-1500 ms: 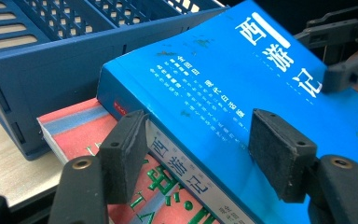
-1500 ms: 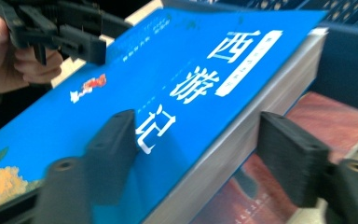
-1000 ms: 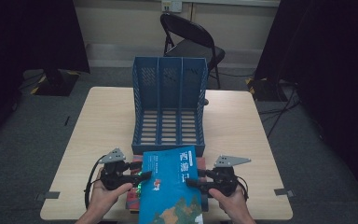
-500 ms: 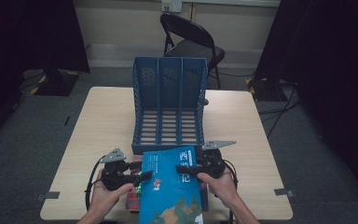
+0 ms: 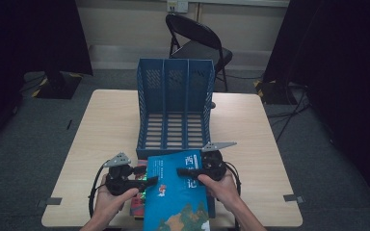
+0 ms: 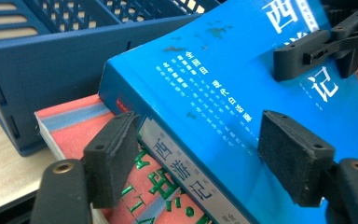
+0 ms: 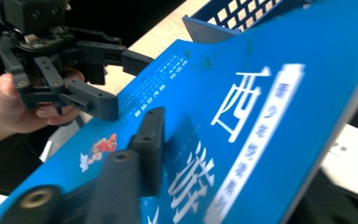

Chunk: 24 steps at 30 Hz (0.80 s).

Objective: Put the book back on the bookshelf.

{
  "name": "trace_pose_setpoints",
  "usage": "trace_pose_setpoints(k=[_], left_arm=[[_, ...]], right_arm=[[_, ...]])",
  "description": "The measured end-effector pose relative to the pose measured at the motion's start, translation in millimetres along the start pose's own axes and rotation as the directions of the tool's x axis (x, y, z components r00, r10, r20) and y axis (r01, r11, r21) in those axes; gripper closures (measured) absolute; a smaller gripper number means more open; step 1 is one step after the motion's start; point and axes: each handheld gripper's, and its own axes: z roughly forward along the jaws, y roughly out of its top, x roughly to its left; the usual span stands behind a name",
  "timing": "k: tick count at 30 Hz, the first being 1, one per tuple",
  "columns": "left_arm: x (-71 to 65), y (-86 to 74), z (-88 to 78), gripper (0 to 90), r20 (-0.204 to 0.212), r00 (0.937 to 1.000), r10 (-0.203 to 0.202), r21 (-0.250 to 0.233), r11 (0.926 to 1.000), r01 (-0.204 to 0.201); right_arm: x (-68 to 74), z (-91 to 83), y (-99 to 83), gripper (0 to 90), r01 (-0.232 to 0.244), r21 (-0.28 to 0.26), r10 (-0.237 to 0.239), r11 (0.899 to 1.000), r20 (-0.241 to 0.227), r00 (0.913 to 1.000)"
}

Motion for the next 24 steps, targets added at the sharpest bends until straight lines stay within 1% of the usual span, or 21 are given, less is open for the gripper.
trace_pose_setpoints(k=[1,2,3,5,6,7,8,9,10,12,13,14,17,18,19,20,22,23,24], left_arm=[[0.5,0.0,-0.2,27.3,0.002,1.0,-0.003,0.004,1.0,0.003],[1.1,0.1,-0.8,26.0,0.009,0.9999,-0.009,0.009,0.9999,0.009],[1.8,0.2,-1.1,26.9,0.021,0.9996,-0.016,0.013,0.9998,0.015],[2.7,0.3,-1.3,25.9,0.023,0.9995,-0.021,0.02,0.9996,0.02],[3.0,0.3,-0.9,24.2,0.027,0.9994,-0.02,0.021,0.9996,0.02],[3.1,0.4,-0.2,23.3,0.044,0.9988,-0.022,0.024,0.9995,0.021],[3.1,0.4,-0.2,23.2,0.044,0.9988,-0.022,0.024,0.9995,0.021],[3.1,0.3,0.7,23.2,0.055,0.9981,-0.026,0.023,0.9994,0.025],[2.7,0.6,2.2,21.2,0.068,0.9971,-0.036,0.026,0.9991,0.034],[2.5,0.8,2.6,19.4,0.067,0.997,-0.038,0.023,0.9991,0.036],[3.2,1.3,2.7,19.2,0.074,0.9963,-0.043,0.024,0.9988,0.042],[3.2,1.3,2.7,19.2,0.074,0.9963,-0.043,0.024,0.9988,0.042],[5.4,2.2,3.2,20.5,0.073,0.9953,-0.063,0.008,0.998,0.062],[5.4,2.2,3.2,20.6,0.073,0.9953,-0.063,0.008,0.998,0.062],[6.4,2.5,3.5,21.6,0.078,0.9941,-0.075,0.005,0.9972,0.075],[9.1,2.9,3.2,22.4,0.091,0.9927,-0.079,0.002,0.9969,0.079],[9.1,3.2,3.4,22.3,0.096,0.9918,-0.084,-0.003,0.9964,0.085],[9.8,3.2,3.7,22.0,0.103,0.9905,-0.091,-0.002,0.9958,0.091],[11.3,3.3,4.2,21.5,0.119,0.9877,-0.101,0.004,0.9948,0.101]], right_arm=[[-1.0,-0.3,-0.1,65.5,-0.004,-0.003,0.004,1.0,-0.012,0.9999],[-1.4,-4.0,0.2,71.4,-0.019,-0.022,0.018,1.0,-0.045,0.9988],[-0.1,-5.1,0.5,72.9,-0.015,-0.028,0.014,0.999,-0.048,0.9988],[1.3,-6.9,1.0,75.1,-0.02,-0.04,0.018,0.999,-0.058,0.9981],[2.1,-7.7,1.6,75.7,-0.016,-0.041,0.014,0.999,-0.058,0.9982],[3.5,-8.5,1.9,76.1,-0.011,-0.046,0.008,0.999,-0.057,0.9983],[5.0,-9.3,2.4,76.4,-0.006,-0.049,0.003,0.999,-0.055,0.9985],[5.0,-9.3,2.4,76.4,-0.006,-0.049,0.003,0.999,-0.055,0.9985],[8.8,-11.4,3.2,77.0,0.006,-0.062,-0.009,0.998,-0.049,0.9988],[11.5,-13.0,3.6,77.5,0.014,-0.074,-0.017,0.997,-0.046,0.9988],[12.8,-13.4,3.6,77.6,0.016,-0.079,-0.019,0.997,-0.045,0.9988],[12.8,-13.4,3.6,77.6,0.016,-0.079,-0.019,0.997,-0.045,0.9988],[15.6,-14.8,4.5,78.0,0.017,-0.091,-0.021,0.996,-0.044,0.9988],[15.6,-14.8,4.5,78.0,0.017,-0.091,-0.021,0.996,-0.044,0.9988],[16.5,-15.3,5.3,78.2,0.017,-0.095,-0.021,0.995,-0.043,0.9989],[17.7,-15.9,5.4,78.3,0.018,-0.104,-0.022,0.994,-0.038,0.999],[19.5,-17.4,6.9,78.6,0.018,-0.109,-0.022,0.994,-0.037,0.9991],[20.5,-17.9,7.4,78.7,0.019,-0.115,-0.023,0.993,-0.035,0.9991],[21.1,-18.6,8.5,78.8,0.02,-0.115,-0.025,0.993,-0.037,0.999]])
